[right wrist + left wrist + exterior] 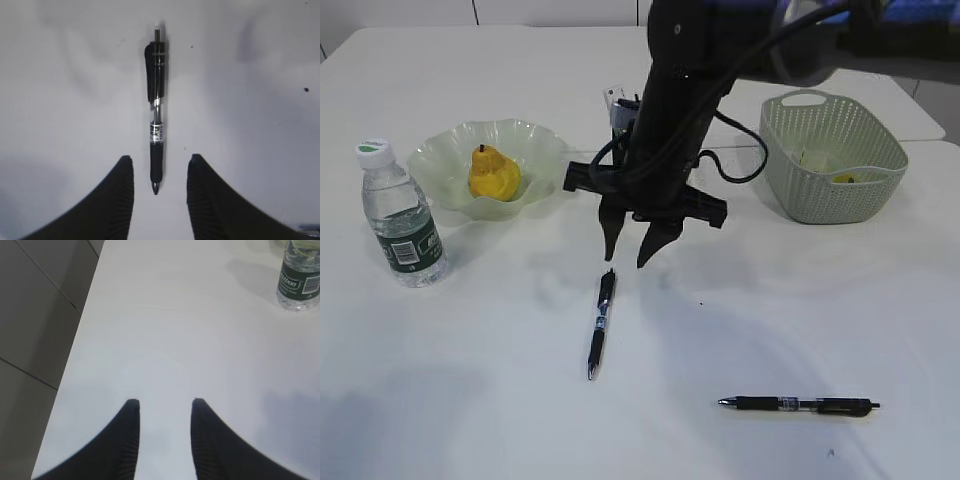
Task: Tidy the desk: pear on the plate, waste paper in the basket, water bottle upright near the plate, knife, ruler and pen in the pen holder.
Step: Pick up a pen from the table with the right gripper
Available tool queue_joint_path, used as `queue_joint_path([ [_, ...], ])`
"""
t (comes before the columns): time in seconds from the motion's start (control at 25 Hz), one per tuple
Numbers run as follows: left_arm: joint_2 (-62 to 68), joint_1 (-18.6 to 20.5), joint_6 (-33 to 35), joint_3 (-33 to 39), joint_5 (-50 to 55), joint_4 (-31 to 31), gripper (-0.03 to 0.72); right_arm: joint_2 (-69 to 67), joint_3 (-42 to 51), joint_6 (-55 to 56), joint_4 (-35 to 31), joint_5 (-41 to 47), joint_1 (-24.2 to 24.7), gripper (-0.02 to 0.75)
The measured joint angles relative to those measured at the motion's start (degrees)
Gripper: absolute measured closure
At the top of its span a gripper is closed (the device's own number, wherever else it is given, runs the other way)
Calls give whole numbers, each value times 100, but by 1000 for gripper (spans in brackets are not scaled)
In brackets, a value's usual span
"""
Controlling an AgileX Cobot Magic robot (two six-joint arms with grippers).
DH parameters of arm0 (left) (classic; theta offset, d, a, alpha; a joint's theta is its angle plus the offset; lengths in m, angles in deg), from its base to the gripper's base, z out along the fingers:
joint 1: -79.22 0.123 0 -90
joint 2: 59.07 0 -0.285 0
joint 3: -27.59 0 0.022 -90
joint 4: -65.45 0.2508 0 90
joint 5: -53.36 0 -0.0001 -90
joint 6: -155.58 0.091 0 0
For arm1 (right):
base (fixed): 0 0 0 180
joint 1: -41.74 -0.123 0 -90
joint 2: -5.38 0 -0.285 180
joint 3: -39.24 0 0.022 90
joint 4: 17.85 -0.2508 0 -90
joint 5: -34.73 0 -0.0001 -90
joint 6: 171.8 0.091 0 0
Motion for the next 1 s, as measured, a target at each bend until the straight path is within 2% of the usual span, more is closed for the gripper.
queue_joint_path([
  [0.32,0,0,0,0,9,0,449,-349,-340,0,78,-249,-240,436],
  [1.0,0,0,0,0,9,0,449,-725,-609,0,231,-384,-245,436],
])
